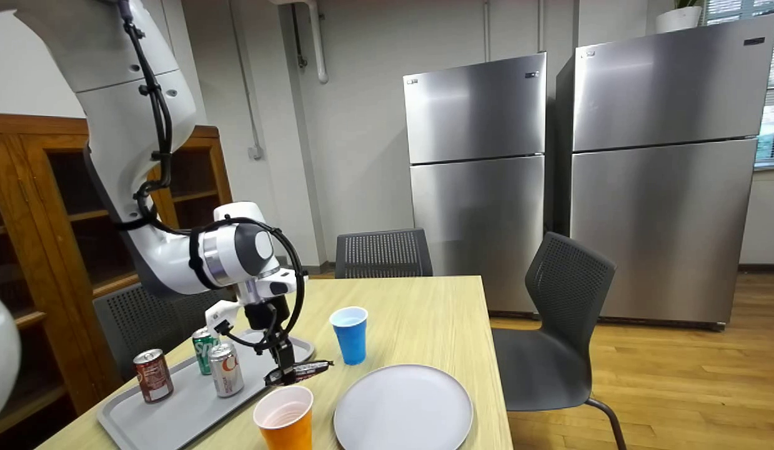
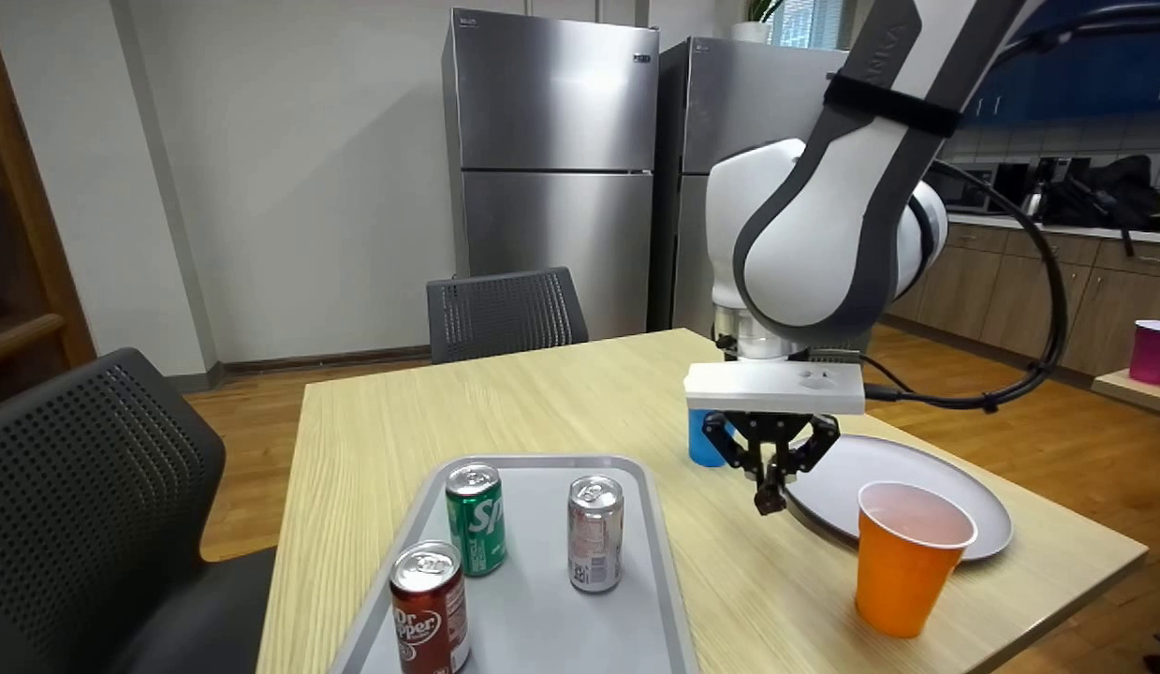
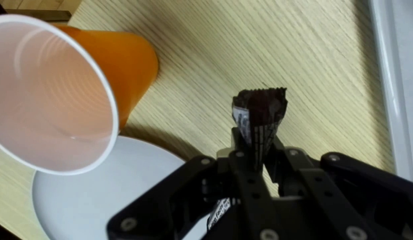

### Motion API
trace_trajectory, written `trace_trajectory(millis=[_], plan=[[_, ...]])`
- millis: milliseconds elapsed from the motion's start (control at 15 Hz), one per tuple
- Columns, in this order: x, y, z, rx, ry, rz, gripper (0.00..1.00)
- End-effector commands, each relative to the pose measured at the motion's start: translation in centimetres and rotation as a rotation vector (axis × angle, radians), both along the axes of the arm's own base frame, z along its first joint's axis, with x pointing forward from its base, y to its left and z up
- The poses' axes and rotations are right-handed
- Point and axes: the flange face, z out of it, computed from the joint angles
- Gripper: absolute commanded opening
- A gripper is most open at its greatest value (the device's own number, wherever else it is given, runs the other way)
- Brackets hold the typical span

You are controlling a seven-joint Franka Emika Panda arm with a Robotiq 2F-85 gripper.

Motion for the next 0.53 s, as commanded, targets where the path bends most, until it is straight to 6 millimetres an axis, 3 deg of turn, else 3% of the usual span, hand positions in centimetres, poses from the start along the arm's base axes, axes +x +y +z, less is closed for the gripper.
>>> trace_trajectory(millis=[0, 467], plan=[[-0.6, 0.4, -0.5, -0.033, -0.002, 0.01, 0.04], [-0.4, 0.4, -1.6, -0.055, 0.018, 0.046, 0.04]])
